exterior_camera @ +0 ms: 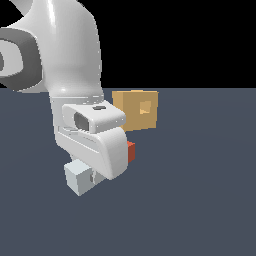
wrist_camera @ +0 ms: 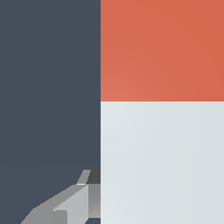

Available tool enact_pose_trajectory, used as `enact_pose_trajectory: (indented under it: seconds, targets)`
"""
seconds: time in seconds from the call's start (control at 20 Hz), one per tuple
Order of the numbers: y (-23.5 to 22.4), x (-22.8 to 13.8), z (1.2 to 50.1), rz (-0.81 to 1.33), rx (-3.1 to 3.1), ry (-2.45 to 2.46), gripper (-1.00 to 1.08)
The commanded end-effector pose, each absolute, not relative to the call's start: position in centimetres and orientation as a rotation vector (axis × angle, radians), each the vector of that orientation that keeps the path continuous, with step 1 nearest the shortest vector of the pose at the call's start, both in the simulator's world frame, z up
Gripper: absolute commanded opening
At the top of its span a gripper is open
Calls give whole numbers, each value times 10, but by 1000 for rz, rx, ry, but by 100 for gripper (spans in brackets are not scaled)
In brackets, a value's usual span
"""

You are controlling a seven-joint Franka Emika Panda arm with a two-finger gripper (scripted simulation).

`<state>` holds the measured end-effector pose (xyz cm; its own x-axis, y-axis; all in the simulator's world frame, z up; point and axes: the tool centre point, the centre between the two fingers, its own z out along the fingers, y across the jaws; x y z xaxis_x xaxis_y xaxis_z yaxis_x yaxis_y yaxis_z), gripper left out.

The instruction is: Insert the peg into the horizontal hole in a box.

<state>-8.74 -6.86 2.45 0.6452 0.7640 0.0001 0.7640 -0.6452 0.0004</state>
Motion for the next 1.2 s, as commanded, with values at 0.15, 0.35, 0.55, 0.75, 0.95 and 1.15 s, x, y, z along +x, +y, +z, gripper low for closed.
enact_pose_trajectory:
  seconds: [0.15, 0.35, 0.55, 0.75, 0.95, 1.15]
  targets:
    - [-68, -88, 24, 0, 2849, 1324, -100]
    - [-68, -86, 25, 1, 2844, 1333, -100]
    - [-66, -77, 27, 0, 2825, 1373, -100]
    - [-62, -63, 31, 0, 2789, 1444, -100]
    - [-55, -42, 37, -1, 2734, 1544, -100]
    - [-44, -17, 44, -1, 2659, 1669, -100]
